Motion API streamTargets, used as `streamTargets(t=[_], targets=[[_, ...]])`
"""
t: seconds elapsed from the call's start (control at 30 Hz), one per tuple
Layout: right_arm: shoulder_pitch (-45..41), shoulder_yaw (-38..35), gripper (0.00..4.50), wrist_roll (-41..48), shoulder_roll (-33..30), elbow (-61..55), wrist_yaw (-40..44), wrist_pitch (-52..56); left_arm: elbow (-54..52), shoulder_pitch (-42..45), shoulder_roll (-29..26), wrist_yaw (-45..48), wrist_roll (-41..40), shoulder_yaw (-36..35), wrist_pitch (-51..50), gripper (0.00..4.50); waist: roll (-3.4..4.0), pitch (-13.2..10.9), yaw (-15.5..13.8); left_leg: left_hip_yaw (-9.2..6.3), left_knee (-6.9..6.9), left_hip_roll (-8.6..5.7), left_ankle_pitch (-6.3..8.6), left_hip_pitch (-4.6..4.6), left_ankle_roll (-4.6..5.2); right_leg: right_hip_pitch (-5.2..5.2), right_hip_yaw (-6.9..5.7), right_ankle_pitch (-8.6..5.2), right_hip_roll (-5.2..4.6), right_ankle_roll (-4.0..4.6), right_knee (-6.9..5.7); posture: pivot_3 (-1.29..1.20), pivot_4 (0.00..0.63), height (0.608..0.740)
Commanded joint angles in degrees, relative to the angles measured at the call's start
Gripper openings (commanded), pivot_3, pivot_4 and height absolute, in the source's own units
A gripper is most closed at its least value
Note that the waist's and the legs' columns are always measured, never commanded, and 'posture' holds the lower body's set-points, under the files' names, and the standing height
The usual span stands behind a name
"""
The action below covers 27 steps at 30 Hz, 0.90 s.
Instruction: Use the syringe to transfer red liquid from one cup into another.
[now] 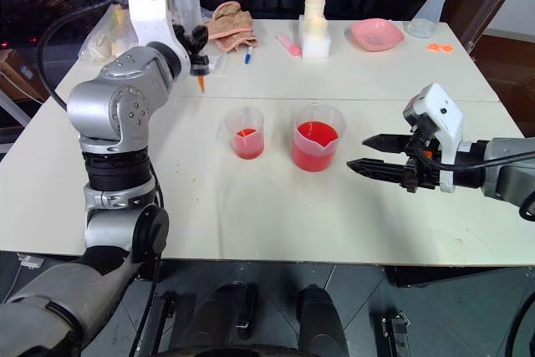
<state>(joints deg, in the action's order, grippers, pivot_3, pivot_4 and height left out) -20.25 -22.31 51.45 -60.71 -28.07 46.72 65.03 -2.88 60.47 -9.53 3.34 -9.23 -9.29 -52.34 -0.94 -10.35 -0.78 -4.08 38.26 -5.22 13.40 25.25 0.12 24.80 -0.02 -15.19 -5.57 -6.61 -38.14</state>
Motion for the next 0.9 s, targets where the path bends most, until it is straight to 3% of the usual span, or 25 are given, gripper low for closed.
streamTargets(t=[0.03,0.2,0.5,0.67,0.9], targets=[[-3.78,-2.69,2.99,2.76,0.76,-0.94,-3.02,-0.21,-3.5,0.62,0.38,4.47,-2.69,1.29,7.82,1.46,0.01,0.0,0.05,0.0,0.0,0.0,0.0,-0.02,0.0,0.0,0.0,0.0,0.0,0.0,-0.01,0.0,0.15,0.74],[-6.42,-2.15,2.99,2.73,1.34,0.64,-4.48,-2.32,-3.41,-0.99,3.83,9.23,-9.4,-0.98,14.11,1.46,0.01,0.01,-0.06,0.0,0.0,0.01,0.02,-0.05,0.04,-0.06,0.0,0.0,0.0,0.0,0.03,0.0,0.15,0.74],[-12.16,0.87,2.99,3.35,6.71,1.62,-10.44,-4.7,-0.93,-3.04,3.58,22.2,-18.95,1.43,14.58,1.46,0.04,0.02,0.05,0.05,-0.01,0.03,-0.02,-0.15,0.1,-0.13,-0.01,0.0,0.03,0.0,0.01,0.0,0.15,0.74],[-15.99,0.57,2.99,5.07,7.2,4.01,-11.95,-4.29,1.65,-4.27,3.68,31.36,-20.81,5.71,17.14,1.46,0.04,0.02,-0.01,0.06,-0.01,0.01,-0.01,-0.16,0.13,-0.16,0.0,0.0,0.02,0.0,0.03,0.0,0.15,0.74],[-19.42,-2.57,2.99,7.35,7.62,5.8,-16.75,-3.08,15.11,-4.57,5.87,41.12,-16.24,12.33,28.78,1.46,0.07,0.03,0.08,0.07,-0.02,0.01,0.03,-0.19,0.21,-0.2,0.0,0.0,0.01,0.01,0.06,0.0,0.15,0.74]])
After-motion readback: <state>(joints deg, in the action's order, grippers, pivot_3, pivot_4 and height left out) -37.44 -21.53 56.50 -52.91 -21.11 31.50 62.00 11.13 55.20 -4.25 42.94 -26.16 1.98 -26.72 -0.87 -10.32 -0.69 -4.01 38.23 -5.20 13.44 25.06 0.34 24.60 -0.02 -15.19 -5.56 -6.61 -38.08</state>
